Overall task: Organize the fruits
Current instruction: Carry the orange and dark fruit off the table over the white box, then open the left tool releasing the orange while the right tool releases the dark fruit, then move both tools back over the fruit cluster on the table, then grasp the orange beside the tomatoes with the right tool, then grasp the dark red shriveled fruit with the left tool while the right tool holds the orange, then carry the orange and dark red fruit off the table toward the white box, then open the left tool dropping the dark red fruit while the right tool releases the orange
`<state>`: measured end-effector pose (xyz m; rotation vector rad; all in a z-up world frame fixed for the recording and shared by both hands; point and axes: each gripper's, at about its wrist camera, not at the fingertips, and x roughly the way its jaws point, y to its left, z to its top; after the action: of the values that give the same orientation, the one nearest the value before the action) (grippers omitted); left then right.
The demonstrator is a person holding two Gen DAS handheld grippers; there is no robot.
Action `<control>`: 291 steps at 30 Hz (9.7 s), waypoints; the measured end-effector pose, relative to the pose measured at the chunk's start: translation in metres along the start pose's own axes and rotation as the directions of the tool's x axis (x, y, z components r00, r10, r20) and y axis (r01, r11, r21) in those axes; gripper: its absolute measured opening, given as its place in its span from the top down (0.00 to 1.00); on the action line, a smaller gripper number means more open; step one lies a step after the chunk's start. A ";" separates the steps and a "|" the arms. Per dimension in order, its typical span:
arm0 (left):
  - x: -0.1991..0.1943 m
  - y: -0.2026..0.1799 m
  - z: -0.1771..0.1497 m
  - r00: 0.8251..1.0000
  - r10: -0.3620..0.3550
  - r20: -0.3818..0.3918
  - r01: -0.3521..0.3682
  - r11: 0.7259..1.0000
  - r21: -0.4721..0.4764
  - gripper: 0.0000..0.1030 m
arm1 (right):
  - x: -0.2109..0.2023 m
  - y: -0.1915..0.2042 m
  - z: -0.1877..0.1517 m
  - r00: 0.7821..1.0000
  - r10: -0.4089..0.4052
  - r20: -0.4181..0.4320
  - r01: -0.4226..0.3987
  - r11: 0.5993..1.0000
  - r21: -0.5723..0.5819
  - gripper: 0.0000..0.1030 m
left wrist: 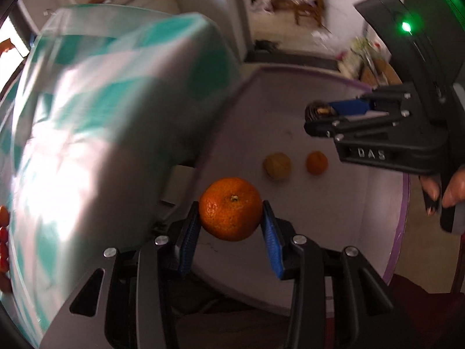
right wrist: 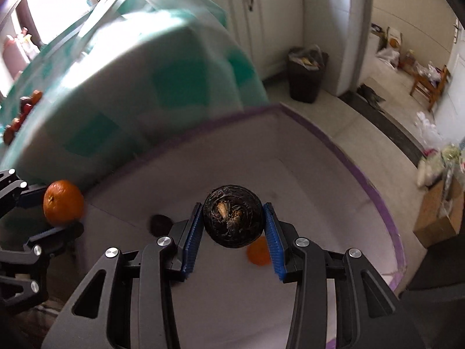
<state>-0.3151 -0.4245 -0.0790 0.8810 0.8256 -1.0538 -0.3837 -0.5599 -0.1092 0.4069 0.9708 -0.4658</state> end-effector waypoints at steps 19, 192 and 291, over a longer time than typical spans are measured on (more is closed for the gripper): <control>0.089 -0.031 -0.016 0.978 -0.031 -0.204 0.056 0.991 0.122 0.60 | 0.058 -0.002 -0.045 0.964 -0.079 -0.256 0.058 0.994 -0.089 0.60; -0.196 0.412 -0.254 0.770 0.636 0.056 -0.166 0.283 -0.945 0.48 | 0.051 0.439 0.209 0.854 0.521 -0.005 -0.504 0.823 -0.262 0.56; 0.048 -0.021 -0.008 0.981 -0.188 -0.043 0.192 0.975 0.116 0.25 | 0.060 -0.026 0.005 0.976 -0.098 -0.197 0.121 0.987 0.107 0.56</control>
<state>-0.3225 -0.4401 -0.1294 0.9348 0.8939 -1.2702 -0.3658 -0.5955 -0.1611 0.5141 1.1592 -0.5948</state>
